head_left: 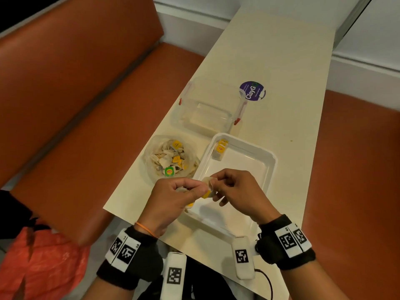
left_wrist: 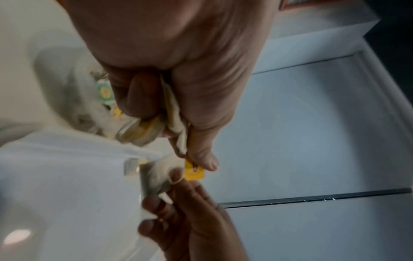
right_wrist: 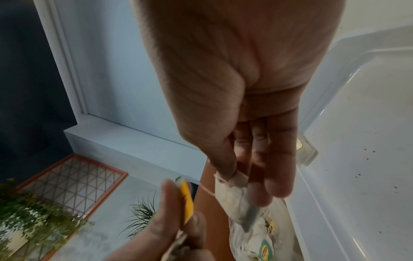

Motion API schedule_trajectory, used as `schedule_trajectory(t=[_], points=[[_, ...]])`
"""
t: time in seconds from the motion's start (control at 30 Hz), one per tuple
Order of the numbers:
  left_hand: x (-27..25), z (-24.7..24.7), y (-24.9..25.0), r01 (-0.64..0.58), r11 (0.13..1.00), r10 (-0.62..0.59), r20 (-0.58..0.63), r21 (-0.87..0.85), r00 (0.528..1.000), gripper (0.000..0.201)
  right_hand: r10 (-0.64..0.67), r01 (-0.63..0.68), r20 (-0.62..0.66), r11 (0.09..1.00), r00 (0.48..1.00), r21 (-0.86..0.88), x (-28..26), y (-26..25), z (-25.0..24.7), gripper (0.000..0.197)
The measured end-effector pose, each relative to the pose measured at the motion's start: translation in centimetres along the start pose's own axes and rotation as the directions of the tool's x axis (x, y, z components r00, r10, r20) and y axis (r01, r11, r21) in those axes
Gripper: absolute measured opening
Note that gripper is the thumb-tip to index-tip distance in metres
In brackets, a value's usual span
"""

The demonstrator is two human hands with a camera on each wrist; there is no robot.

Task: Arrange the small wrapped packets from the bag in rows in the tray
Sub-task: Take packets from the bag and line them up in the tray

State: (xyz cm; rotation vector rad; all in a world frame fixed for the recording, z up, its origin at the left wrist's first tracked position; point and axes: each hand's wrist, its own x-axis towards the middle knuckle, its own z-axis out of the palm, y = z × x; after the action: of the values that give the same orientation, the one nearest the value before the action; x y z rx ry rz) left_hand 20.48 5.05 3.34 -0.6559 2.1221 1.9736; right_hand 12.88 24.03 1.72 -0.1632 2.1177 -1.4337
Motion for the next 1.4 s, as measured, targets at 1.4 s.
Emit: schedule_trajectory(t=[1.4], points=[[0.9,-0.6,-5.7,0.184,0.975,-0.205,-0.175,-0.128,0.963,0.015,0.286,-0.187,-0.17,0.879,0.943,0.439,13.6,7.9,-0.1,0.011]])
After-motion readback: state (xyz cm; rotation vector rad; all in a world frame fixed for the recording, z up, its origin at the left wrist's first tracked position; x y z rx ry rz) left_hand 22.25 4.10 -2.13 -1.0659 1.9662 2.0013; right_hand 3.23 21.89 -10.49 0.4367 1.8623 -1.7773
